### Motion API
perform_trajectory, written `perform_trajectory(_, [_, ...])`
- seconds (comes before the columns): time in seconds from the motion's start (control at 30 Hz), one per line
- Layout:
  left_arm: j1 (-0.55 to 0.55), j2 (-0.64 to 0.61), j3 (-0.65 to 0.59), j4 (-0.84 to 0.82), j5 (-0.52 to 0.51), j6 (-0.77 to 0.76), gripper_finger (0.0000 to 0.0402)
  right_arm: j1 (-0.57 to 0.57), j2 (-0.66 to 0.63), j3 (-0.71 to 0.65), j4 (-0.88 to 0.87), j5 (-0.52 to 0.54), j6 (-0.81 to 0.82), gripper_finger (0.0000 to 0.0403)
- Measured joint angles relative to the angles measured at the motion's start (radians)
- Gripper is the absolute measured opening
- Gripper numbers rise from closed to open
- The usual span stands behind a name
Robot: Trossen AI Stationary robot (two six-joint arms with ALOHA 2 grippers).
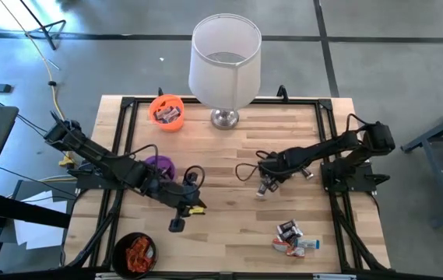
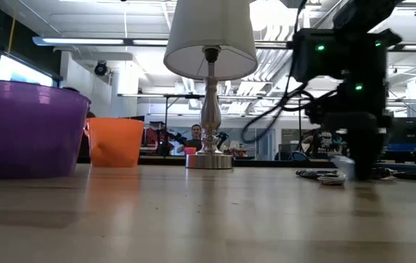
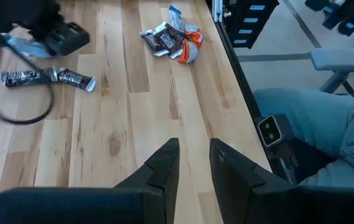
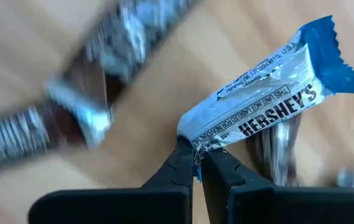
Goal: Sort candy
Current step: Put the white chocolate into the orange bucket
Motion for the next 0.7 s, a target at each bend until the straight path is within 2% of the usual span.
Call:
perform_trajectory(0.2, [-0.014, 0.000, 0.000, 0.000, -0.059, 0.008, 0.0074, 0.139, -0.084, -0.003, 0.019, -0.008, 0.173, 0.0003])
perform_trajectory(0.37, [-0.021, 0.000, 0.000, 0.001, -0.147, 0.088, 0.0074, 0.290, -0.148, -0.003, 0.172, 0.063, 0.310, 0.0003])
perform_trajectory(0.5, [-0.021, 0.000, 0.000, -0.001, -0.236, 0.123, 0.0074, 0.408, -0.174, 0.013, 0.347, 0.146, 0.354, 0.0003])
perform_trajectory(0.7, [-0.019, -0.007, 0.000, -0.035, -0.359, 0.108, 0.0074, 0.559, -0.157, 0.201, 0.295, 0.374, 0.333, 0.0003])
